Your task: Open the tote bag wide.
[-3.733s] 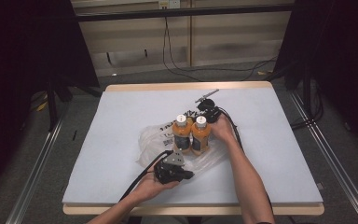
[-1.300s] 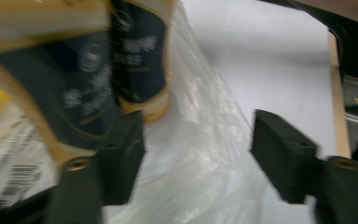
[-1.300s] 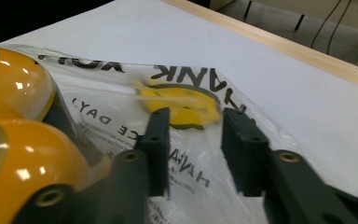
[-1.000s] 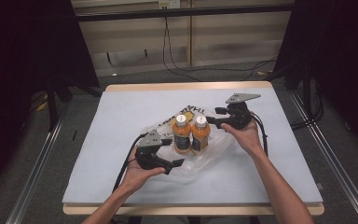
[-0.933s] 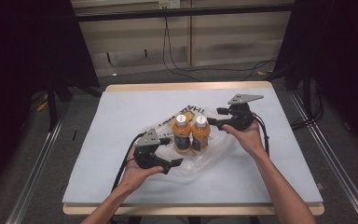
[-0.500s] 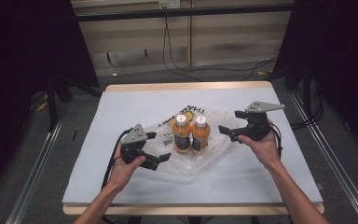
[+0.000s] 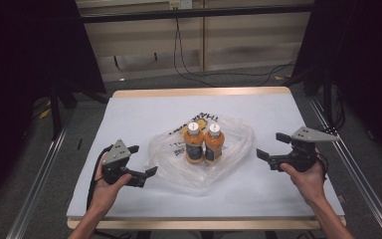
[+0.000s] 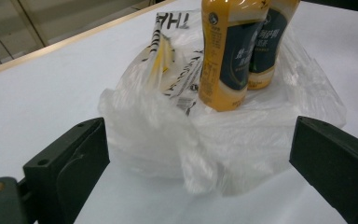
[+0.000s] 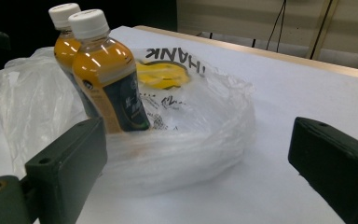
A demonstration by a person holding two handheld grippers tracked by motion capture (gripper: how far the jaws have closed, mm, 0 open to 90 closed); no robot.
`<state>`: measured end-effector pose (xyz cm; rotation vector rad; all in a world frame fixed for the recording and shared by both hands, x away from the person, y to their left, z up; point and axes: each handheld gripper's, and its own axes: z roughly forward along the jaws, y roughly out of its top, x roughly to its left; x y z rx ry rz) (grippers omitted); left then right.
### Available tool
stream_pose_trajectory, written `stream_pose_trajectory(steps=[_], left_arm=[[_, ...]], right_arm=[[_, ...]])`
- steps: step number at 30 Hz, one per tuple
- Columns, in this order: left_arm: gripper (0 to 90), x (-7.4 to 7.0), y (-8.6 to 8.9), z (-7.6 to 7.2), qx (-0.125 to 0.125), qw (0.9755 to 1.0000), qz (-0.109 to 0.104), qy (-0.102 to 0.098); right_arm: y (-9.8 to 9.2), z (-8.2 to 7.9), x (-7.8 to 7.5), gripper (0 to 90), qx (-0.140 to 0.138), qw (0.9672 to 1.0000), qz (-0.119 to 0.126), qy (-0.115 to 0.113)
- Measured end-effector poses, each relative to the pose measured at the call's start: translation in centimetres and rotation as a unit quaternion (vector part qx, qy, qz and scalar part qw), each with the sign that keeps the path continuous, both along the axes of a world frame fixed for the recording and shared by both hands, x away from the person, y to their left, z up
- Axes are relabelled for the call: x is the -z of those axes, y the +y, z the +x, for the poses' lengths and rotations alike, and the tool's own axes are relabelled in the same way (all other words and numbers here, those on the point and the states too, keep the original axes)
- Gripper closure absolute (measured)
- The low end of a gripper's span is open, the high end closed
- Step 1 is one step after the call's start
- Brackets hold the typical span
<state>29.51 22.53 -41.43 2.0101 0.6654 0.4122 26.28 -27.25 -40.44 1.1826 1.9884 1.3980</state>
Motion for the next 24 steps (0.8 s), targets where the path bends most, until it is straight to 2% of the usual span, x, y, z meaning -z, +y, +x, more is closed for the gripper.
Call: stream_pose_trajectory(steps=[1,3,7,10,15,17,20,21,24], left_arm=[[4.3,0.0,0.3,-0.1,-0.002,1.0000,0.002,0.001],[4.3,0.2,0.7,-0.4,-0.018,0.9998,-0.008,0.005],[4.3,0.6,1.2,-1.1,-0.018,0.9997,-0.009,0.011],[4.2,1.1,1.9,-1.7,-0.024,0.9996,-0.002,0.011],[4.2,2.0,3.1,-2.7,-0.057,0.9984,-0.002,0.006],[4.2,2.4,3.6,-2.9,-0.066,0.9978,-0.006,-0.001],[4.1,3.0,4.3,-3.2,-0.074,0.9969,-0.025,0.007],[4.1,3.1,4.7,-3.2,-0.068,0.9971,-0.033,0.009],[3.9,3.2,5.4,-3.6,-0.077,0.9962,-0.041,0.005]], right_arm=[[-0.2,-0.3,0.0,3.9,0.000,1.0000,-0.001,0.000],[-0.6,-1.1,0.1,3.5,0.003,1.0000,0.002,-0.001],[-1.1,-2.5,0.5,3.5,0.013,0.9999,0.000,-0.001],[-1.5,-3.4,1.0,3.5,0.022,0.9997,0.005,-0.003],[-1.9,-5.0,1.5,3.8,0.029,0.9996,-0.003,0.002],[-2.1,-5.5,1.7,3.9,0.035,0.9994,-0.007,0.001],[-2.4,-6.4,2.3,3.8,0.048,0.9988,-0.006,0.002],[-2.5,-6.6,2.5,3.8,0.051,0.9987,-0.004,-0.002],[-2.7,-7.3,3.2,3.9,0.059,0.9982,-0.006,-0.002]])
